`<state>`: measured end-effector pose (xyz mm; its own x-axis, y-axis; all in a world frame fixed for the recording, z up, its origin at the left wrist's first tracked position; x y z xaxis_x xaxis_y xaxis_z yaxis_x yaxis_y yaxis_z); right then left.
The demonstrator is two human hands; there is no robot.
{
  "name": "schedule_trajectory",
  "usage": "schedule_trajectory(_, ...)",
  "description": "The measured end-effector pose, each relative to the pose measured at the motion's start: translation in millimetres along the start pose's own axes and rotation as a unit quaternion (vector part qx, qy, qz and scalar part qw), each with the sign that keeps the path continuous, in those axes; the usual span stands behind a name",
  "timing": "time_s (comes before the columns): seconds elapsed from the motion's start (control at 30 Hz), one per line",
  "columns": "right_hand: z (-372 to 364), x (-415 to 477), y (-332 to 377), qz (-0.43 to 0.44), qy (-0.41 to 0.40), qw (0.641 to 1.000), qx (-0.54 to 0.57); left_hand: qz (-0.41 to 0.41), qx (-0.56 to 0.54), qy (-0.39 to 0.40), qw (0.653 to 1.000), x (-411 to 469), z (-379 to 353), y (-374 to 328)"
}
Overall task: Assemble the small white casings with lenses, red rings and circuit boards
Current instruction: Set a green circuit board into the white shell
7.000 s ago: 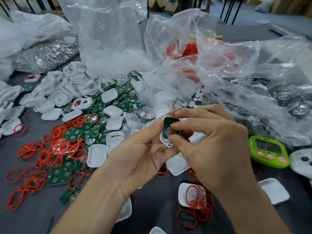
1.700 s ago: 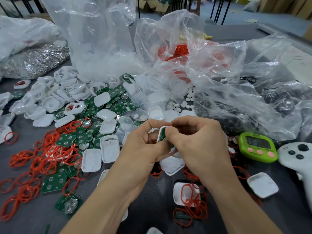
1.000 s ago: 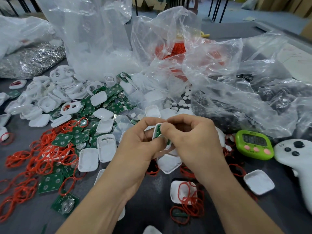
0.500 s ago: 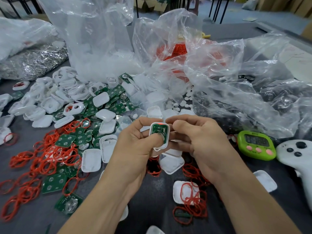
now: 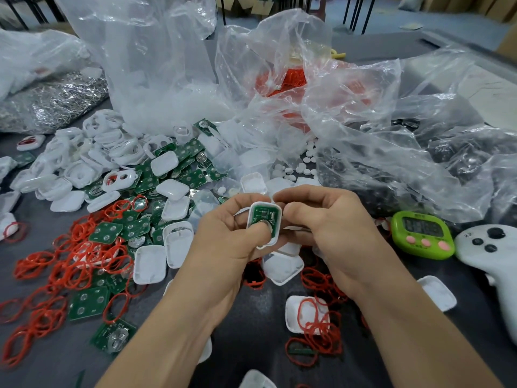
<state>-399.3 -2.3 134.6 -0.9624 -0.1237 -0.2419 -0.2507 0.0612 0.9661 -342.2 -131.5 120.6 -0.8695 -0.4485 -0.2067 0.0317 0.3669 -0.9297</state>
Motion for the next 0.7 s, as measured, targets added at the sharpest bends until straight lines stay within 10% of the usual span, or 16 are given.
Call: schedule_trajectory(0.7, 1.7, -3.2, 5.7, 0.160, -0.067, 0.971, -0.164, 0.025, -0.009, 0.005, 1.000, 1.6, 3.5, 1.6)
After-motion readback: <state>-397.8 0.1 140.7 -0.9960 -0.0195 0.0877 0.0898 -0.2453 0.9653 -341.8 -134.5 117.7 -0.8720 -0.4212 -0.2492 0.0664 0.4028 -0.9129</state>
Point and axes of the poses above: each hand's wrist, its own x-axis towards the middle knuckle, its own z-axis out of the back of the hand, y = z × x, the point moved 5 cm from there along x, towards the middle knuckle, and after that the axes turned 14 degrees about -y, right-handed, at the moved point
